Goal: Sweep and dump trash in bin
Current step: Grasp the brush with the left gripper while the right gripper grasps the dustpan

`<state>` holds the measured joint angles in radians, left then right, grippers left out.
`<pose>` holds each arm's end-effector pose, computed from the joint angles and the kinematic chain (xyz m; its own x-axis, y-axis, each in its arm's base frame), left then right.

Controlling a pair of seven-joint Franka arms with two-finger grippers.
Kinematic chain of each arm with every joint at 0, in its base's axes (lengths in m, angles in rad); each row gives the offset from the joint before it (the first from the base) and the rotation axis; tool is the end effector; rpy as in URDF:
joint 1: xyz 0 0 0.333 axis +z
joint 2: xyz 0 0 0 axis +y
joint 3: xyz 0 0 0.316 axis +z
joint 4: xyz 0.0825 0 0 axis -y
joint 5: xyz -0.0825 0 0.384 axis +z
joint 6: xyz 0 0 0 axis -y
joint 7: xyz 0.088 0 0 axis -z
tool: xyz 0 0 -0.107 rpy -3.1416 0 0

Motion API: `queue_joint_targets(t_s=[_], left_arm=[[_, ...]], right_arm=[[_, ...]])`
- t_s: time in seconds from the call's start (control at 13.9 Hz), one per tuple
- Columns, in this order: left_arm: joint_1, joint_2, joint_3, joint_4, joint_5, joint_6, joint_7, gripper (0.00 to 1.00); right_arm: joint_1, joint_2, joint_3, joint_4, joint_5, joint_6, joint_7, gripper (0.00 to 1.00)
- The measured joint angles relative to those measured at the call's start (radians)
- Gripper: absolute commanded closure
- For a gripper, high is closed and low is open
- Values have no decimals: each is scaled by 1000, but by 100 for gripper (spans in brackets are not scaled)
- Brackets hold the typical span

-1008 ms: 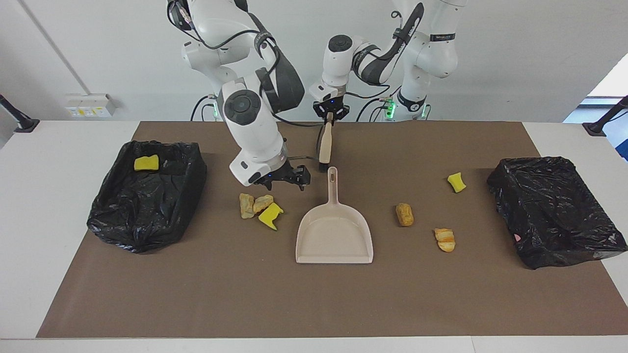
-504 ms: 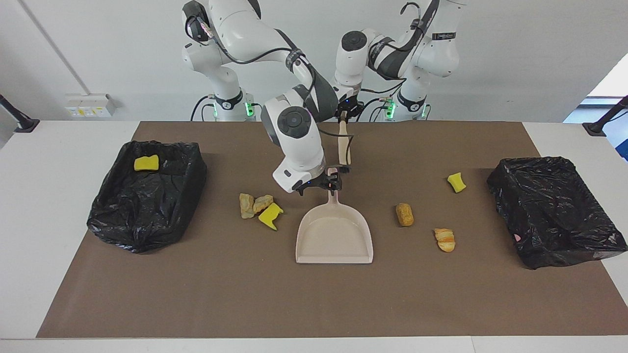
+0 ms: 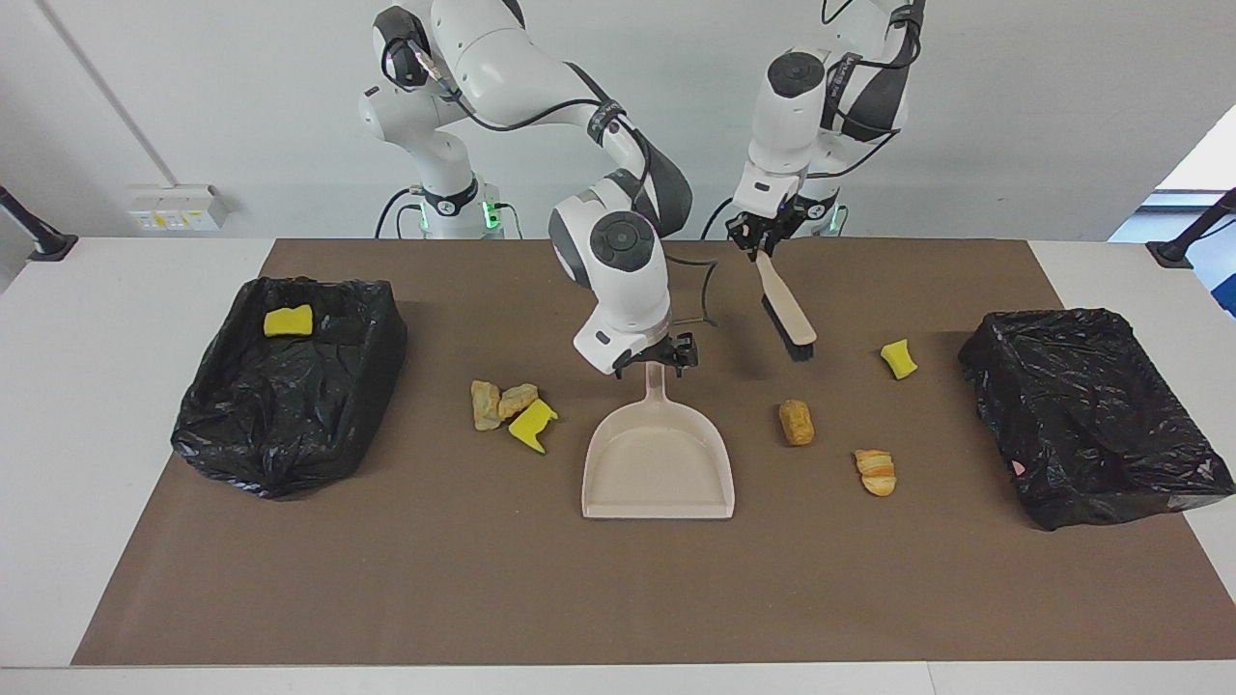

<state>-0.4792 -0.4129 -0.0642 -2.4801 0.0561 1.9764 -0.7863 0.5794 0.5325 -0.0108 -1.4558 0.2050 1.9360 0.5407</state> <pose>0.3473 -0.2060 0.4305 0.9746 0.2238 -0.0123 0.2208 -0.9681 -0.1184 0.5807 0.3891 0.3729 0.9889 -0.0396 -0.1433 -0.0578 -0.9905 -0.1247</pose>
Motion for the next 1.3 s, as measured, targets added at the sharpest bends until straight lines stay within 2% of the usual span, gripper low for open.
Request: queue_joint_targets(t_s=[0.29,0.36,0.43,0.58,0.65,0.79,0.94,1.08,1.3], left_arm=[[221,27,1,2,59,0,2,100],[272,38,1,11,92,0,2,100],[316,55,1,28,117,-7,2,100],[373,99,1,55,179,-51,5,100],[381,125,0,54,198,-63,5,100],[382,178,-6,51,206,-65,38,100],[381,207,-12,51,197,-67,148,100],[382,209,-9,53,123,-61,301,100],[397,215,-3,59,10,12,489,100]], right_arm=[[26,0,0,-35,0,1,0,1],[29,-1,0,-42,0,3,0,9],[32,-3,0,-48,0,5,0,22],[33,-11,0,-67,0,15,0,82],[33,-14,0,-73,0,20,0,100],[33,-16,0,-77,1,25,4,100],[34,-18,0,-78,2,26,38,100],[34,-19,0,-78,2,26,44,100],[34,-20,0,-78,2,26,44,100]])
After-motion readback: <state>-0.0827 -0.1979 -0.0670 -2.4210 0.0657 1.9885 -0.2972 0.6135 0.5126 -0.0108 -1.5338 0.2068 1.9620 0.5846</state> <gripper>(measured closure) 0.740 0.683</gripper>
